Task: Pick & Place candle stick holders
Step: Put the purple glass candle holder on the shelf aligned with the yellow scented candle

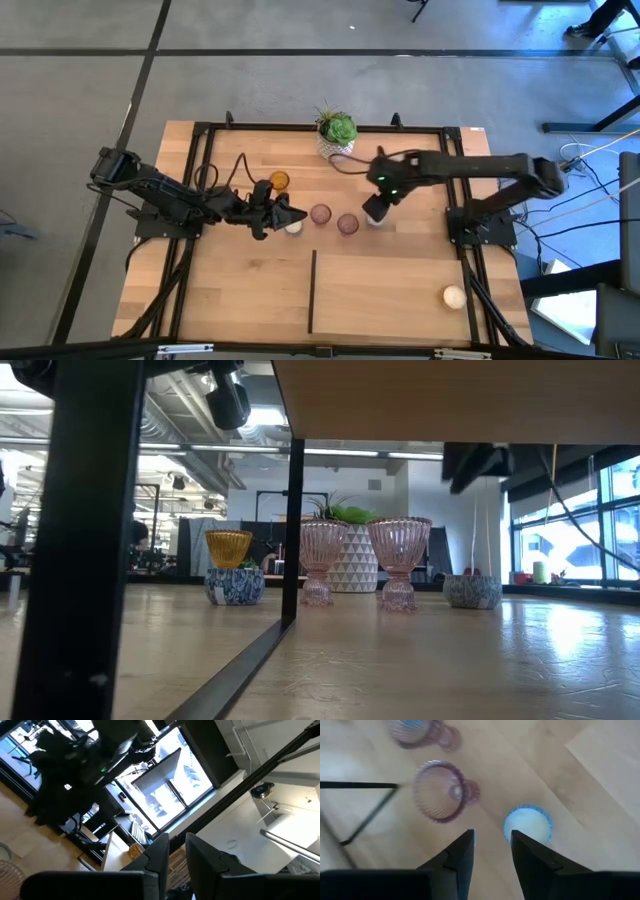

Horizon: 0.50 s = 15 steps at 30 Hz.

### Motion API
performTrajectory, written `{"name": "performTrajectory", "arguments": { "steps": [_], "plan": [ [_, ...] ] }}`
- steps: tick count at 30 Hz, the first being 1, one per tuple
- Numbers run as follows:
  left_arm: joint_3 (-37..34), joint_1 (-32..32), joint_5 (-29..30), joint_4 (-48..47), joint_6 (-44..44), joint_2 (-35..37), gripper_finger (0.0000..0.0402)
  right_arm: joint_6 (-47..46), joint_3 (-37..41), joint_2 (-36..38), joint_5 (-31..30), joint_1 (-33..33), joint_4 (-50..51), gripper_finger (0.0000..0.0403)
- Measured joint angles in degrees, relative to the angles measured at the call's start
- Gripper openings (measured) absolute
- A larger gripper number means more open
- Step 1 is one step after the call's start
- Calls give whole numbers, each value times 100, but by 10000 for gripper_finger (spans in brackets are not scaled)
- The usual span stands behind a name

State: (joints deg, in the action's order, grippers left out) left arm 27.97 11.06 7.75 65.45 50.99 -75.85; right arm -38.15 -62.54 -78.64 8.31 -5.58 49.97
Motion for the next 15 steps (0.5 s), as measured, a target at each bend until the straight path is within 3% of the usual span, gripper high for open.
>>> {"name": "performTrajectory", "arguments": {
  "steps": [4, 8, 15],
  "plan": [
    [0, 55, 2, -9, -104, 0, 58, -141, 552, 939, 384, -21, -636, 127],
    [0, 56, 6, -103, -117, 0, 58, -504, 921, 1426, 716, 13, -1186, 127],
    [0, 37, 21, -120, -78, 0, 58, -1386, 1297, 1427, 572, 302, -244, 135]
  ]
}}
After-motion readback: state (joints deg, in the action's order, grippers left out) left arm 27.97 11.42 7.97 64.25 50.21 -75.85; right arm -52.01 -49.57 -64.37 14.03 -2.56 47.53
